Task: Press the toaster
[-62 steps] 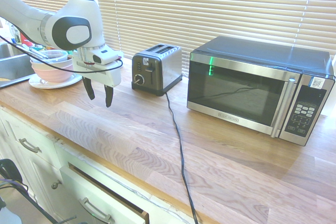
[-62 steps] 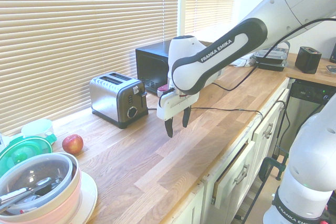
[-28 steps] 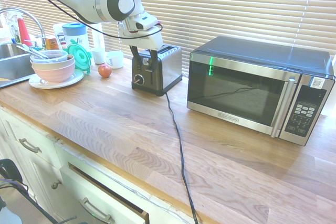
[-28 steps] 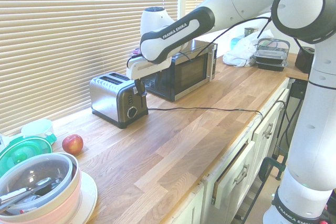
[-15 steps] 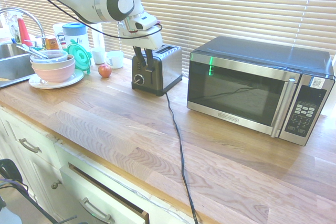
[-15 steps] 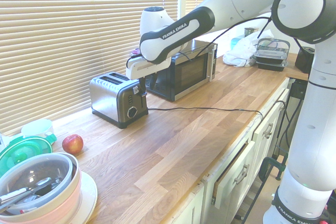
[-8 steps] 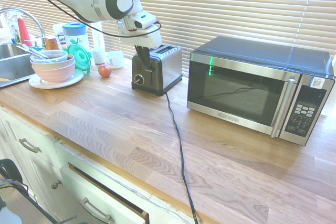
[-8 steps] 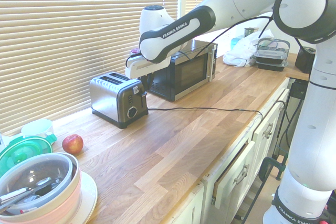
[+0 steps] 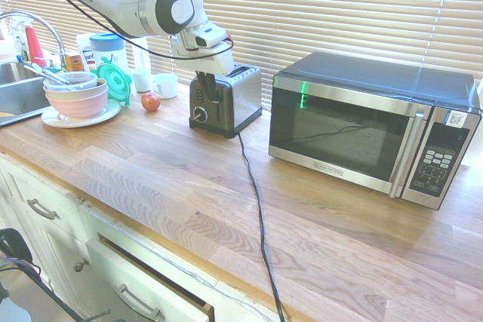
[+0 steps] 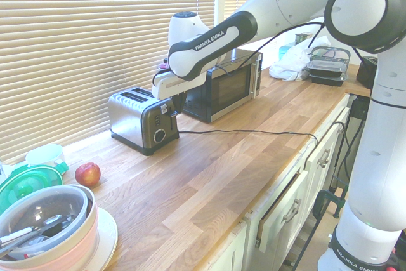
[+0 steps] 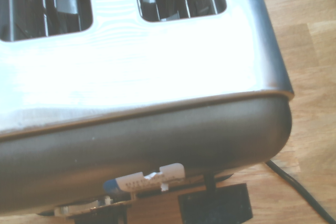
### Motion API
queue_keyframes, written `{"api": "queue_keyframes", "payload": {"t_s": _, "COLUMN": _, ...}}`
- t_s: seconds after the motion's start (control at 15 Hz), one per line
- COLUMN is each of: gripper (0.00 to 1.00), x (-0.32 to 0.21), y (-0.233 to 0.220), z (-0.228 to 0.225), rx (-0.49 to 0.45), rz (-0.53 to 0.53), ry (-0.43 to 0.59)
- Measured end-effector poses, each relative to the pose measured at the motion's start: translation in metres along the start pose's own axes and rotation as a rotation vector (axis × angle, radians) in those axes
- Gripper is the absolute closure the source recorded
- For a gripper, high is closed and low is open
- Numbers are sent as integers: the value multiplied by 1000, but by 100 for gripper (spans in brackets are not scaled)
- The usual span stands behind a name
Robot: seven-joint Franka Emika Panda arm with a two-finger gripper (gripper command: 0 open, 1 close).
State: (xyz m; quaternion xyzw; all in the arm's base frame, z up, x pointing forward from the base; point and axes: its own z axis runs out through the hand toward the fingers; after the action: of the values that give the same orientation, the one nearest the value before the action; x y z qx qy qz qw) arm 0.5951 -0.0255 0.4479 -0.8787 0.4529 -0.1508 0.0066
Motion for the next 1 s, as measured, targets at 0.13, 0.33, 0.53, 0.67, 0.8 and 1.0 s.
{"api": "queue_keyframes", "payload": {"t_s": 0.13, "gripper": 100, "x": -1, "y": -1, "z": 1, "rx": 0, "rz": -2, "ry": -1}}
{"api": "queue_keyframes", "payload": {"t_s": 0.33, "gripper": 100, "x": -5, "y": -4, "z": 0, "rx": 1, "rz": -9, "ry": -3}}
{"api": "queue_keyframes", "payload": {"t_s": 0.53, "gripper": 100, "x": -7, "y": -6, "z": 4, "rx": 1, "rz": -12, "ry": -5}}
{"api": "queue_keyframes", "payload": {"t_s": 0.67, "gripper": 100, "x": -2, "y": -6, "z": 2, "rx": 10, "rz": -4, "ry": 1}}
{"api": "queue_keyframes", "payload": {"t_s": 0.8, "gripper": 100, "x": 11, "y": -7, "z": -6, "rx": 22, "rz": 9, "ry": 18}}
{"api": "queue_keyframes", "payload": {"t_s": 1.0, "gripper": 100, "x": 22, "y": -17, "z": -10, "rx": 18, "rz": 10, "ry": 22}}
